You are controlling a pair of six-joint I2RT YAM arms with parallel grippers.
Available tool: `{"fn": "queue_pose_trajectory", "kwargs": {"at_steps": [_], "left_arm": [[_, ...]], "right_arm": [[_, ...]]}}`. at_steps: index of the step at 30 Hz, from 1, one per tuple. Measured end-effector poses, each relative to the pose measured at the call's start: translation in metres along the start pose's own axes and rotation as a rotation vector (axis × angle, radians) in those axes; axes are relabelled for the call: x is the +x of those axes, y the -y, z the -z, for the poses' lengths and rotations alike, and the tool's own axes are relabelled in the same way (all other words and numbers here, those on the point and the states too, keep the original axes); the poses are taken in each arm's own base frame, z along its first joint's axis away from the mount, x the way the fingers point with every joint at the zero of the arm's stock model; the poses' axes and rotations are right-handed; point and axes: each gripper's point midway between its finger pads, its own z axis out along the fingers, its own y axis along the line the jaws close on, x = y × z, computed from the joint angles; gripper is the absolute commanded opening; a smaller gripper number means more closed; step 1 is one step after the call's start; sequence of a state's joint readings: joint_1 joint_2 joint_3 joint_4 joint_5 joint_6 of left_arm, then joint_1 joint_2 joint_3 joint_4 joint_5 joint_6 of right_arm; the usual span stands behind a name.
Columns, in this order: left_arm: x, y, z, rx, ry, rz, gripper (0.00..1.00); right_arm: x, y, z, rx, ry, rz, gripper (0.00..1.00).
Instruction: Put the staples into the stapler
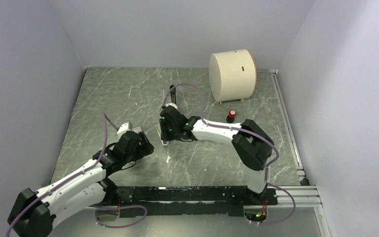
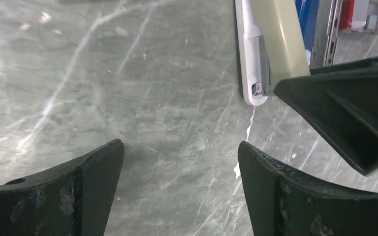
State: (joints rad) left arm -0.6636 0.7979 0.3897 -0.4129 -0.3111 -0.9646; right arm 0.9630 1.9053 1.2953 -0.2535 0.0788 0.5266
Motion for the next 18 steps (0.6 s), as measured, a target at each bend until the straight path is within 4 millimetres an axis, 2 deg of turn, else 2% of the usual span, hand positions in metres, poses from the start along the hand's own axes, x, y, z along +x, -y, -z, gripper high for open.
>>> {"fn": "queue_pose_trajectory", "kwargs": {"at_steps": [3,8,12,15,18], "left_arm": [[0.014,0.004,-0.008,0.034,-0.046,-0.002,0.77],[0.028,0.017,-0.019,0.118,-0.09,0.019,0.61],[0.036,0.024,-0.024,0.196,-0.089,0.07,0.59],[0.036,0.026,-0.025,0.222,-0.079,0.097,0.56],[0.029,0.036,-0.023,0.265,-0.054,0.129,0.45]], "right_arm": [[0.01,0.002,0.01,-0.027,-0.006,-0.086,0.19],[0.015,-0.004,0.02,-0.088,-0.002,-0.218,0.19],[0.017,-0.012,0.023,-0.143,-0.016,-0.298,0.18],[0.016,-0.015,0.023,-0.17,-0.025,-0.335,0.18],[0.012,-0.018,0.025,-0.197,-0.025,-0.355,0.18]]}}
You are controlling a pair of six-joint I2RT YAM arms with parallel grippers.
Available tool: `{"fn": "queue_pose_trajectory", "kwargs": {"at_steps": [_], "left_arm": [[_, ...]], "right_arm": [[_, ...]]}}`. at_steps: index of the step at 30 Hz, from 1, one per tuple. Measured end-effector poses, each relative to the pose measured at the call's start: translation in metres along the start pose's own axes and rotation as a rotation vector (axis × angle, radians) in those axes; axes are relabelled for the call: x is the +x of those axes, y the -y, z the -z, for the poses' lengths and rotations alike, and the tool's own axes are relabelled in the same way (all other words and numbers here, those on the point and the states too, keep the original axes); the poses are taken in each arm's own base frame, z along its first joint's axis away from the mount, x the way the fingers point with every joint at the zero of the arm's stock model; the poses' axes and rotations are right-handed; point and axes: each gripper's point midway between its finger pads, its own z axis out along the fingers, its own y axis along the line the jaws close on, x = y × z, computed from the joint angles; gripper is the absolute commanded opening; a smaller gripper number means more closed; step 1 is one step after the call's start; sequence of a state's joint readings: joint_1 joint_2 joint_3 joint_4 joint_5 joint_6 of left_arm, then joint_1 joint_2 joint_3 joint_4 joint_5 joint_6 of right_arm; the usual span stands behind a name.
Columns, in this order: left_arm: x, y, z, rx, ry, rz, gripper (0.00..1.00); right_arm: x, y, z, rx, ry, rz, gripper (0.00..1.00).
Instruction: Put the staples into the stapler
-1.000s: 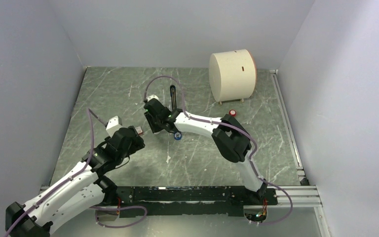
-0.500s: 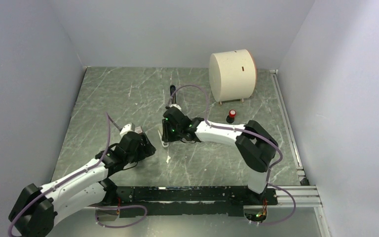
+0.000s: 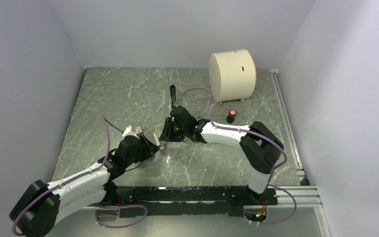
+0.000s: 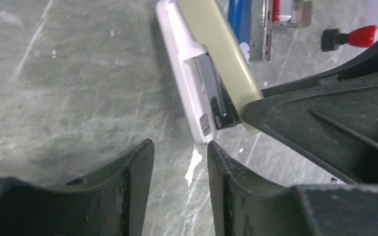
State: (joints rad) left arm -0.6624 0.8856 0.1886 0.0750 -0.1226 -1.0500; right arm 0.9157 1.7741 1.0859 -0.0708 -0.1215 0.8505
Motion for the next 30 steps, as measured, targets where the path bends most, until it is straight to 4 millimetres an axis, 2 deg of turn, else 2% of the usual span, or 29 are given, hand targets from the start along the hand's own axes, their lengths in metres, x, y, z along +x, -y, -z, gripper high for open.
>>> {"fn": "queue_pose_trajectory", "kwargs": {"at_steps": [4,7,12,21,30], "left_arm": [[-0.003,0.01,-0.002,0.039,0.007,0.049,0.36],[-0.002,0.009,-0.006,0.044,-0.006,0.085,0.31],[-0.001,0.012,-0.009,0.06,-0.023,0.119,0.06],[-0.003,0.007,-0.011,0.054,-0.028,0.096,0.05],[0.009,0.004,-0.014,0.07,-0.099,0.043,0.05]], "right_arm": [[0.0,-0.007,0.001,-0.035,-0.01,-0.003,0.18],[0.002,-0.009,0.001,-0.048,-0.02,-0.003,0.18],[0.006,-0.006,0.001,-0.048,-0.034,-0.006,0.17],[0.003,0.001,0.006,-0.032,-0.046,0.007,0.1],[-0.046,0.011,0.029,-0.006,0.068,0.005,0.11]]}}
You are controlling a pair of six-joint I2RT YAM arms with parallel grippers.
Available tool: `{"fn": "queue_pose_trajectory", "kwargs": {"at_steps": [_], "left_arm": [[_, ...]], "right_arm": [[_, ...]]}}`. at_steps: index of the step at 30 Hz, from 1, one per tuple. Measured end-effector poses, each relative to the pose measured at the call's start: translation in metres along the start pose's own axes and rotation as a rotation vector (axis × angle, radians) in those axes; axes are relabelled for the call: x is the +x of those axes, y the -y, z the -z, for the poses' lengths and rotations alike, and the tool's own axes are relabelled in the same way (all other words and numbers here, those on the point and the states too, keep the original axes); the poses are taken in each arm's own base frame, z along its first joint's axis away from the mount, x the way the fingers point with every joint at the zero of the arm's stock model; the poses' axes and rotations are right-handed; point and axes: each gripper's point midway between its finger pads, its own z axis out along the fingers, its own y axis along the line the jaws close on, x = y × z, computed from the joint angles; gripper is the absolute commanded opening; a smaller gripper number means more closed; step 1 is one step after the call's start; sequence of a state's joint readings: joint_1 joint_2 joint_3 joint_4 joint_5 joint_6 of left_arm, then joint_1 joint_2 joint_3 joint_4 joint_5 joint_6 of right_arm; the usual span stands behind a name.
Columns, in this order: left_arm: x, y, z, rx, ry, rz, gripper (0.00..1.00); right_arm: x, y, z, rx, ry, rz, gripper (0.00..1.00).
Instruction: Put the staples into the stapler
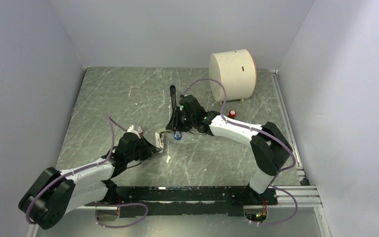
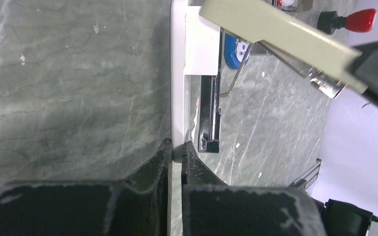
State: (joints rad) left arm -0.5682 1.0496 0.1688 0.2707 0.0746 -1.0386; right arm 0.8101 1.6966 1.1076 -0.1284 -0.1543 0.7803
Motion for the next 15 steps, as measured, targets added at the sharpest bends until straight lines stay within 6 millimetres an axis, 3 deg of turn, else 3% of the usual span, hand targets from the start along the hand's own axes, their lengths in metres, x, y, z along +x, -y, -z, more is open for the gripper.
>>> {"fn": "queue_pose_trajectory", "kwargs": {"at_steps": [8,15], "left_arm": [[0.006,0.002,-0.003,0.02,-0.034,-0.025,0.05],[0.009,-0.002,-0.007,0.003,-0.055,-0.029,0.05]], "right_arm": [[-0.033,0.001,-0.001,0.052,0.107,0.059,0.13],[-0.048,0.008,-0.02,0.095,0.153,0.105,0.16]]}}
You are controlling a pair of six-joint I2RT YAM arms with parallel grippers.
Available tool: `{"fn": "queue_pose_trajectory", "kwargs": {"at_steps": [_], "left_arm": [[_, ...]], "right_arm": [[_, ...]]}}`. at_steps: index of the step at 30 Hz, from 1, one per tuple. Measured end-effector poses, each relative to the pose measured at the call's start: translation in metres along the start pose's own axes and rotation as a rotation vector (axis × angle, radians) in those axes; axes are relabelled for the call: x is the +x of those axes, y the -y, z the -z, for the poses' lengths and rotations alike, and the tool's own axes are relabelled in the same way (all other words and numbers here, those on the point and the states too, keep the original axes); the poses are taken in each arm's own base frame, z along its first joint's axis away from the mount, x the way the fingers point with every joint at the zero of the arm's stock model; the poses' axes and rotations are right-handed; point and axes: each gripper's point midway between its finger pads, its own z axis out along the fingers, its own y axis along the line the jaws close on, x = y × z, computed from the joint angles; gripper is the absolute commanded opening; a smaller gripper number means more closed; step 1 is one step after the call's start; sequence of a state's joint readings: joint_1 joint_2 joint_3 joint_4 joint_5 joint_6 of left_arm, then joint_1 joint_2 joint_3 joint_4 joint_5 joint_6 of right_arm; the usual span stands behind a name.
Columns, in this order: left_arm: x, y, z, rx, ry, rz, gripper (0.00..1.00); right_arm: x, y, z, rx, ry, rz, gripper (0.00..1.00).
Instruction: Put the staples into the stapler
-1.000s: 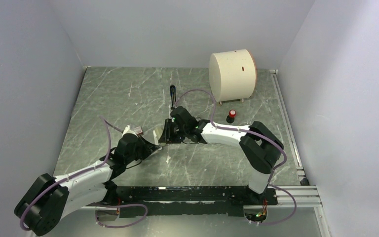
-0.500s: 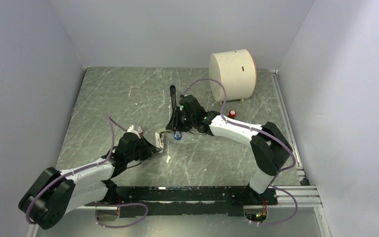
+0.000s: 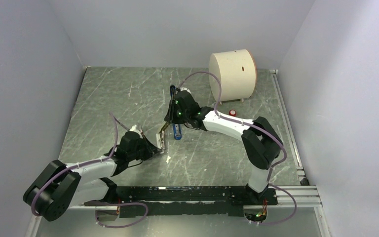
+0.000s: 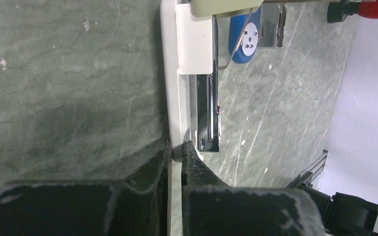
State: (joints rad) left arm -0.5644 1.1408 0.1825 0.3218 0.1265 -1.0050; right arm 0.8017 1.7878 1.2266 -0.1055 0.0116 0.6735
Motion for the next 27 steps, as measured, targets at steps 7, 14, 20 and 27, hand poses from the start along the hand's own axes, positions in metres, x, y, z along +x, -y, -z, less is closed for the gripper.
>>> {"fn": "queue_pose_trajectory", "kwargs": {"at_steps": [7,14,20,27], "left_arm": [[0.002,-0.005,-0.002,-0.014,-0.009,-0.018,0.05],[0.001,-0.003,-0.002,-0.007,-0.01,-0.028,0.05],[0.001,-0.004,-0.003,-0.01,-0.012,-0.024,0.05],[0.004,-0.001,-0.003,-0.003,-0.026,0.006,0.05]], "right_arm": [[-0.012,-0.004,-0.025,-0.014,0.018,0.055,0.17],[-0.017,-0.006,-0.04,-0.044,0.007,0.071,0.22],[-0.016,-0.006,-0.039,-0.072,-0.017,0.038,0.44],[0.003,0.003,-0.029,-0.113,-0.08,-0.026,0.72]]}}
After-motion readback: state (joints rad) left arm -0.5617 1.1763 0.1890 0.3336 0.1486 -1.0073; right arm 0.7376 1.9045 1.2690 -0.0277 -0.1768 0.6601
